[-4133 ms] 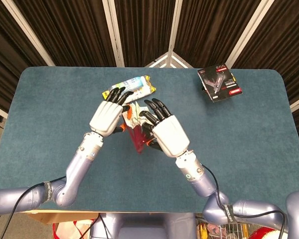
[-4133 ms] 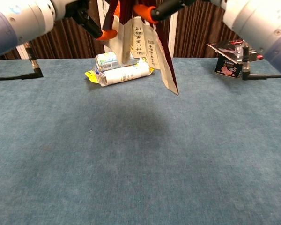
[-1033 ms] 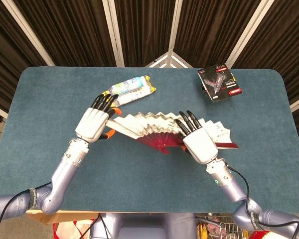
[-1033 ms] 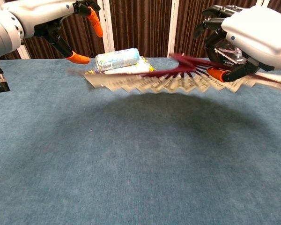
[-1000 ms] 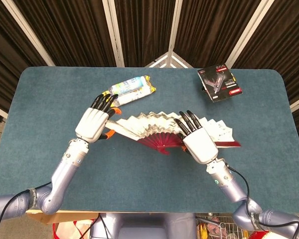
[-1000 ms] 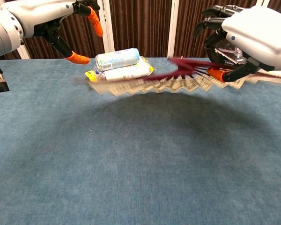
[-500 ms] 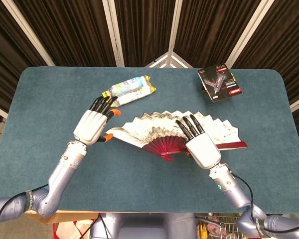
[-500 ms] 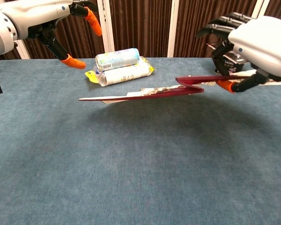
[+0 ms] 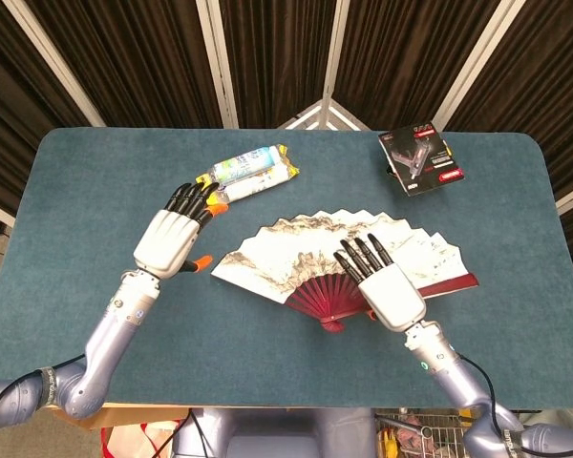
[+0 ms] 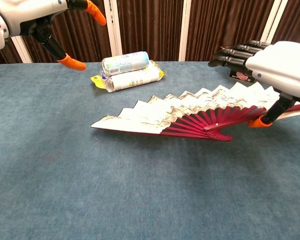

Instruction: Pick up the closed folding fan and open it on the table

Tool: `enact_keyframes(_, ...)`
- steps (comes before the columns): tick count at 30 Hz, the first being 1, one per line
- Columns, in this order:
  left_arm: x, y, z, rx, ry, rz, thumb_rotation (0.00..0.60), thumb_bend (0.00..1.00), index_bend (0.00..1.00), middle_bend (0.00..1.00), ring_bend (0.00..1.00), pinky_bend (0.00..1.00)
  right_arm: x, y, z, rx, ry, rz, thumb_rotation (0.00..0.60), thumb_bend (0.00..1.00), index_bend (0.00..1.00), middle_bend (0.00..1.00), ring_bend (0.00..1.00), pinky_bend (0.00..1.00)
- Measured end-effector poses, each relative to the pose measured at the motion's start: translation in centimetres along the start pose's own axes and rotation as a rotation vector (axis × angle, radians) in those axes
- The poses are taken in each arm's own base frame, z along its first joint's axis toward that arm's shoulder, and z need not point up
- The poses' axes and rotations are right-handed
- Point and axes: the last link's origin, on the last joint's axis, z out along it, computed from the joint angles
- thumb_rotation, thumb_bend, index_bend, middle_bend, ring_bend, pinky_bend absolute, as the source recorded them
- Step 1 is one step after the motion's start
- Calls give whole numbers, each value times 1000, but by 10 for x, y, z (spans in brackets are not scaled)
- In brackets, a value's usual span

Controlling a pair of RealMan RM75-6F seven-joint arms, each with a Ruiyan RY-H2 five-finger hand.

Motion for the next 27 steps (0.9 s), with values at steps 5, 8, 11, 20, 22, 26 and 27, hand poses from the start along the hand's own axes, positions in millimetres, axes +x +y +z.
enact_keyframes(5,0,-2,-2,5,-3,-4,600,142,198,0,0,0,2,-2,0,18,-21,-20,600,67,0,0,0,0)
enact_keyframes(8,0,-5,-4,8,-5,-4,600,142,192,0,0,0,0,-2,-2,23,-57,-28,600,67,0,0,0,0)
enact_keyframes(11,2,-8,-6,11,-4,-1,600,142,188,0,0,0,-4,-2,-5,41,-111,-40,600,64,0,0,0,0)
enact_keyframes(20,7,-15,-11,18,-1,6,600,142,183,0,0,0,-6,-3,-9,92,-220,-112,600,54,0,0,0,0)
enact_keyframes(22,8,-16,-13,19,-1,3,600,142,183,0,0,0,-4,-4,-9,95,-228,-131,600,52,0,0,0,0)
enact_keyframes(26,9,-19,-17,22,-2,8,600,142,177,0,0,0,-2,-1,-10,87,-242,-161,600,51,0,0,0,0)
enact_keyframes(27,9,-20,-19,24,-2,7,600,142,174,0,0,0,-1,1,-10,78,-244,-163,600,52,0,0,0,0)
